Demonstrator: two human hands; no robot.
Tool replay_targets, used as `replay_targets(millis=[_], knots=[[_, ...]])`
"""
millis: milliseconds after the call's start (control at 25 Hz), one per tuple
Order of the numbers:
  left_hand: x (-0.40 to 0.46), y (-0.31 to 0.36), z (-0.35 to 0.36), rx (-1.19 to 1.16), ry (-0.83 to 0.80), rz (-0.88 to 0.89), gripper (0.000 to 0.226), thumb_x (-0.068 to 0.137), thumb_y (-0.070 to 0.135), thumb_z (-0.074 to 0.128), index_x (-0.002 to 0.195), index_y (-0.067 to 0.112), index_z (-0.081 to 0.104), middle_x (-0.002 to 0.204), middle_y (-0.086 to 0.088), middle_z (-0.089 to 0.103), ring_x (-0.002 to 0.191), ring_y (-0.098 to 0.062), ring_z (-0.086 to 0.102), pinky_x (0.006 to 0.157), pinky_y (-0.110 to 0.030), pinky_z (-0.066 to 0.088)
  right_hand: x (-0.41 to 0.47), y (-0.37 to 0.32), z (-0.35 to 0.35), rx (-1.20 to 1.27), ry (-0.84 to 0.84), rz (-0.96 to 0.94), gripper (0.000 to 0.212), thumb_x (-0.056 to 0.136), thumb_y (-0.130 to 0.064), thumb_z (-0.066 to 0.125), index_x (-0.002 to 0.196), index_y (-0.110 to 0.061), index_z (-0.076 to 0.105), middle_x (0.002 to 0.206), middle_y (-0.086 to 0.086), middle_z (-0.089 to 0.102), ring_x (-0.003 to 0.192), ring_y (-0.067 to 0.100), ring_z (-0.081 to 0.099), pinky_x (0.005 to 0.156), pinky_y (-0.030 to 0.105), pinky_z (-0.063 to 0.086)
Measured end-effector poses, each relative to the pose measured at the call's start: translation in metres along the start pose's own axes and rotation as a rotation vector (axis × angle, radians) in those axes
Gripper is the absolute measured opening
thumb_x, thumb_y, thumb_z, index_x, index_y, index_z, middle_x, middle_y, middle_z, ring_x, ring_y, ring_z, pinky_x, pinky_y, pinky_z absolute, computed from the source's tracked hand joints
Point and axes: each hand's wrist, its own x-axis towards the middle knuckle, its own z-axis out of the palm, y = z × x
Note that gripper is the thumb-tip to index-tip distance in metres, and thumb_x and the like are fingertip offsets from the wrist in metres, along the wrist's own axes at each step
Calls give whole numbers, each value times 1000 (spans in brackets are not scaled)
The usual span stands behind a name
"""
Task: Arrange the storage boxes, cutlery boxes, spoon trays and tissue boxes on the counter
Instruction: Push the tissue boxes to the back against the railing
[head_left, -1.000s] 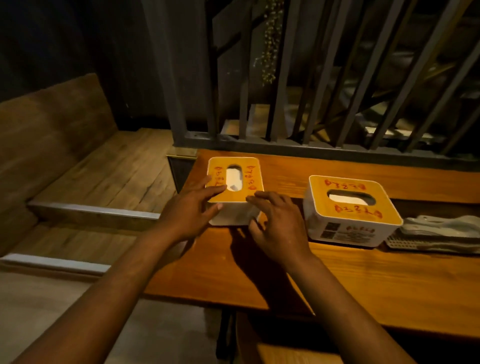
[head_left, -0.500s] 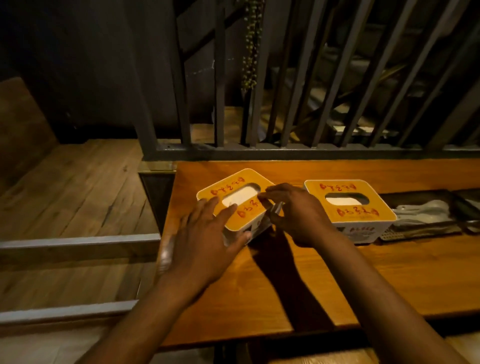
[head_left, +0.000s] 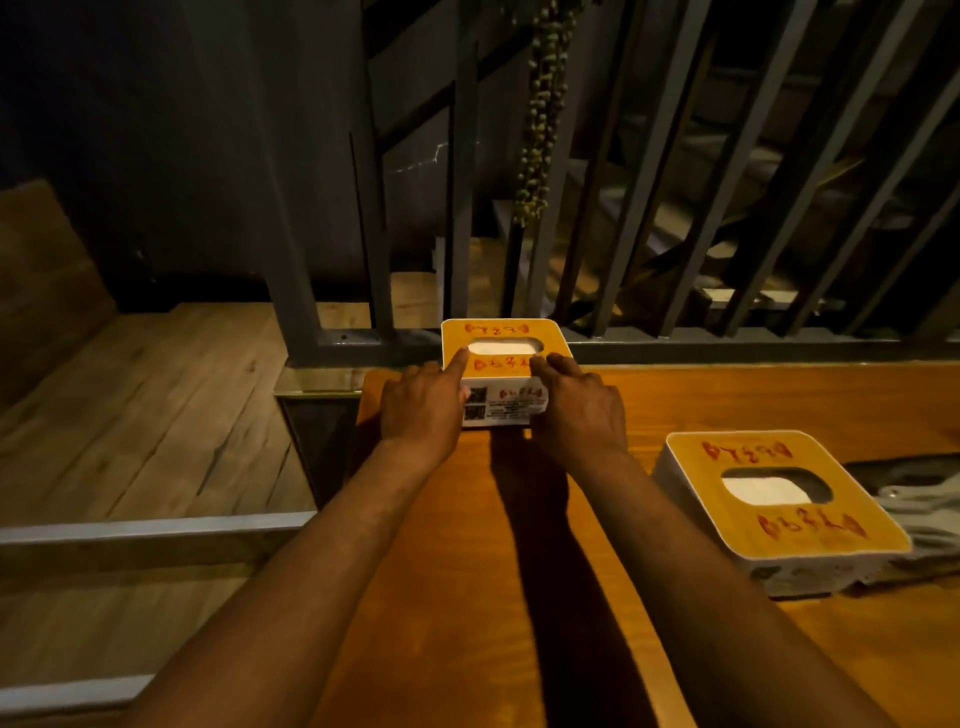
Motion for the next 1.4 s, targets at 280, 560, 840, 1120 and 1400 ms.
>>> replay_targets(millis=[280,560,840,1120,1400], knots=[[66,-7,23,-14,-21,-11,58,99,38,43,151,34,18,125,-8,60,114,-28,55,87,-45,48,70,6,18,-13,-64,39,97,77,-31,78,152,-30,16,157,4,26,130,37,43,92,48,48],[66,-1,22,59,-100,-36,70,97,38,47,153,32,6,124,-9,61,116,-32,54,96,-54,44,73,10,22,9,-126,24,102,79,-28,77,153,-29,8,161,6,15,131,36,43,89,48,51],[20,47,-28,22,-63,-27,76,92,36,57,153,26,13,138,-12,50,128,-36,44,107,-57,33,29,32,-63,206,-139,-112,81,83,-13,67,152,-30,26,153,9,38,134,34,43,99,43,45],[-118,178,-41,-296,46,144,40,95,35,53,134,35,51,142,6,48,132,-15,39,104,-35,37,-104,139,-91,380,38,-70,42,83,-24,71,123,-31,64,127,-6,63,94,14,62,77,27,45],[-189,274,-6,-127,79,129,40,95,39,52,135,35,48,142,5,46,130,-14,38,101,-31,36,-186,245,-76,318,94,-125,30,83,-37,68,113,-33,67,123,-3,59,116,19,52,91,41,49]])
